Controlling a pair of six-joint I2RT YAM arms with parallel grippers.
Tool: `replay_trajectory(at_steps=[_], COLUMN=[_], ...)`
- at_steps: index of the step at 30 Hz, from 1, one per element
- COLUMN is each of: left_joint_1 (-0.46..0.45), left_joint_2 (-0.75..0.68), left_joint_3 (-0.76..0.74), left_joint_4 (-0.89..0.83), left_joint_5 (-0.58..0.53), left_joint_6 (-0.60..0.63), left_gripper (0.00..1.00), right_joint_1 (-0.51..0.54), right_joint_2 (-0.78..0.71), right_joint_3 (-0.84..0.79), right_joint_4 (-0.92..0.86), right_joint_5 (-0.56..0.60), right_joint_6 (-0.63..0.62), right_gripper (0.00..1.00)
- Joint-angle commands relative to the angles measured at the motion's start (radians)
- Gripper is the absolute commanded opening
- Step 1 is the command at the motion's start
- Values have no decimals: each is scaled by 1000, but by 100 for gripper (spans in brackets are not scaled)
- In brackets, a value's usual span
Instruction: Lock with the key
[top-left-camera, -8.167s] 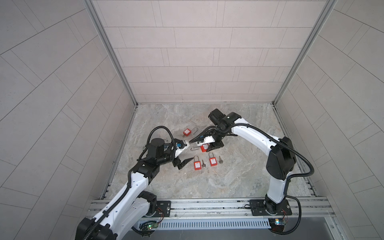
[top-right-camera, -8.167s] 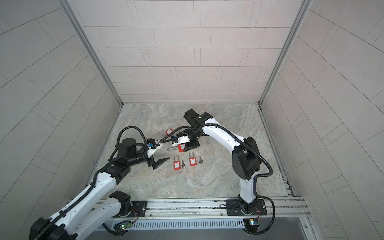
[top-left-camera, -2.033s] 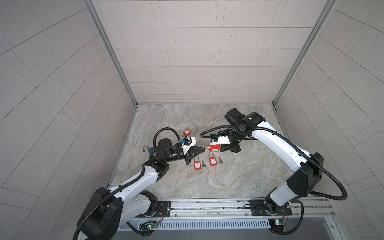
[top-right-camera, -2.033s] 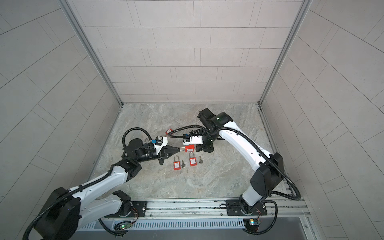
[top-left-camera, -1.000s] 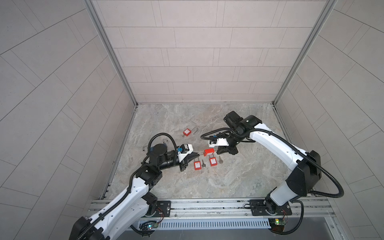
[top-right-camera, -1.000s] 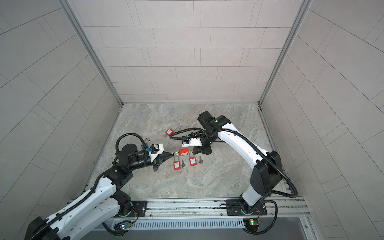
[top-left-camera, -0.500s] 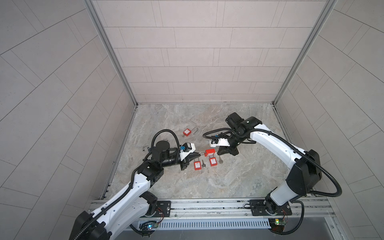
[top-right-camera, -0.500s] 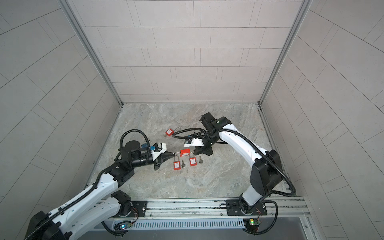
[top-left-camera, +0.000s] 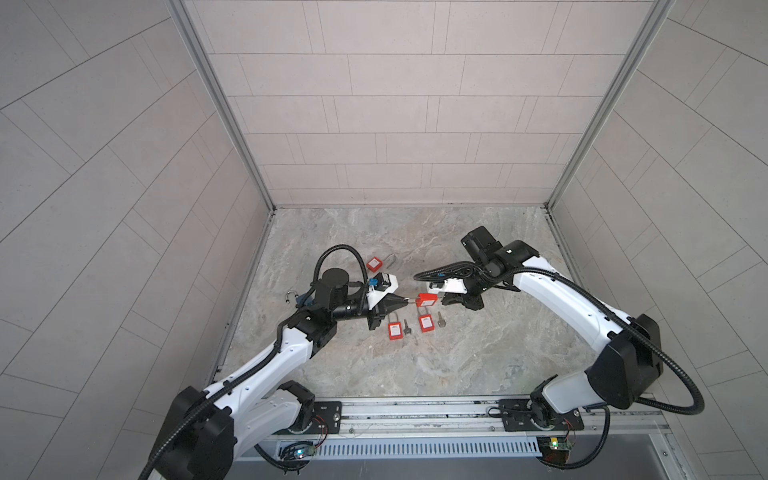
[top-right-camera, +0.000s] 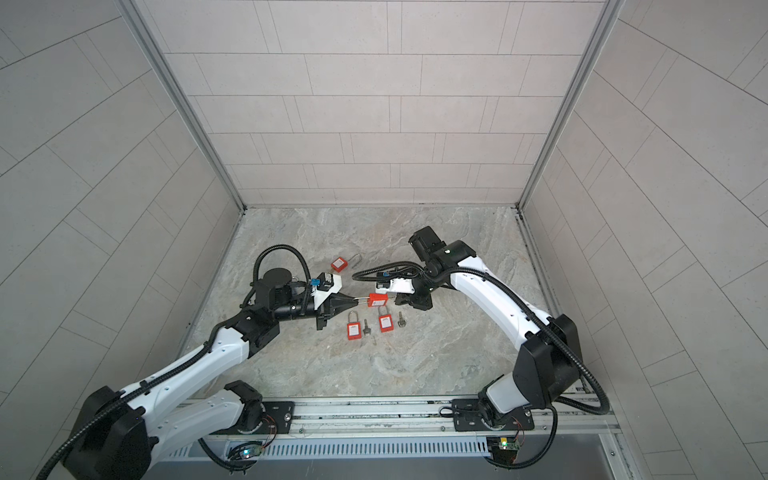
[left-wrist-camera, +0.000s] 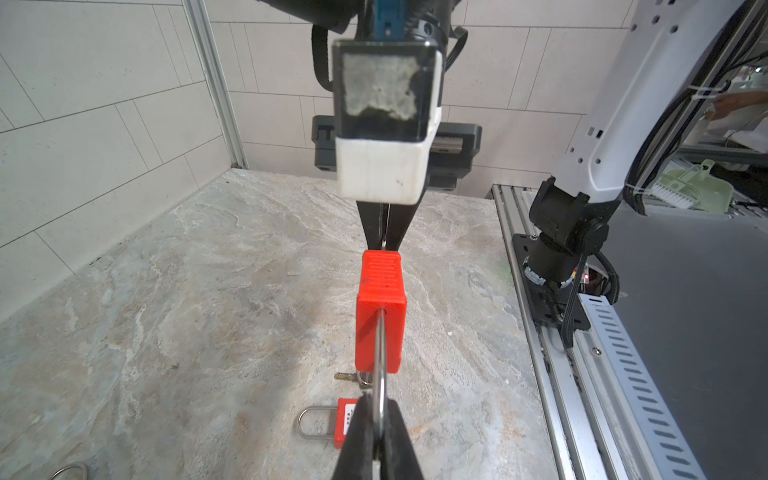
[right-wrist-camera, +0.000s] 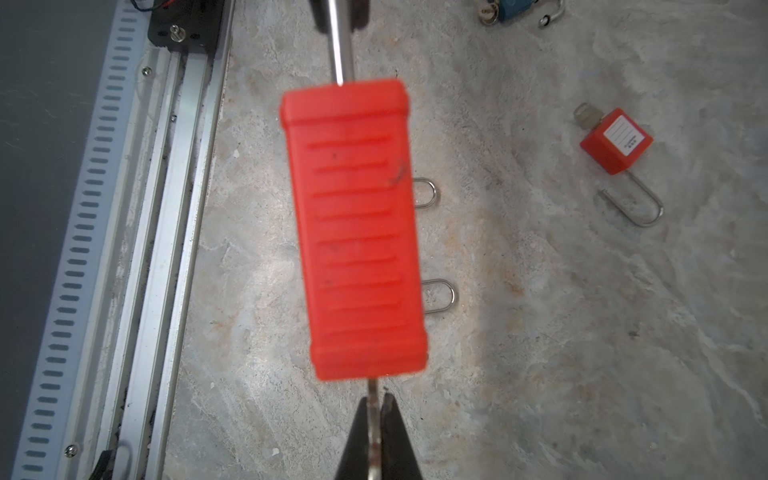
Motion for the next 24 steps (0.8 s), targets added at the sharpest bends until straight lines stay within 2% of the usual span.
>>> replay_trajectory(at_steps=[1, 5, 9, 11, 17, 21, 24], left_joint_1=[14, 14, 14, 14, 14, 14, 15], left_joint_2=[17, 25, -15, -23, -27, -34, -31], left_joint_3=[42, 36, 19, 23, 19, 17, 36], left_joint_4=[89, 122, 123, 111, 105, 106, 61], left_joint_5=[55, 62, -10, -20, -34, -37, -26], left_joint_6=[-37, -11, 83, 110, 180, 178, 160], left_gripper=[0, 0, 0, 0, 0, 0, 0], right_joint_1=[-36, -40, -68, -71, -76, -77, -76], right_joint_2=[-19, 10, 70, 91, 160, 173, 152], right_joint_3=[-26, 1, 61, 77, 119, 133, 124], right_joint_4=[4, -51, -173, -199, -273, -281, -228], right_joint_5=[126, 91, -36, -56, -50, -51, -10], right_joint_6=[14, 29, -21, -22, -29, -20, 0], right_gripper=[0, 0, 0, 0, 0, 0, 0])
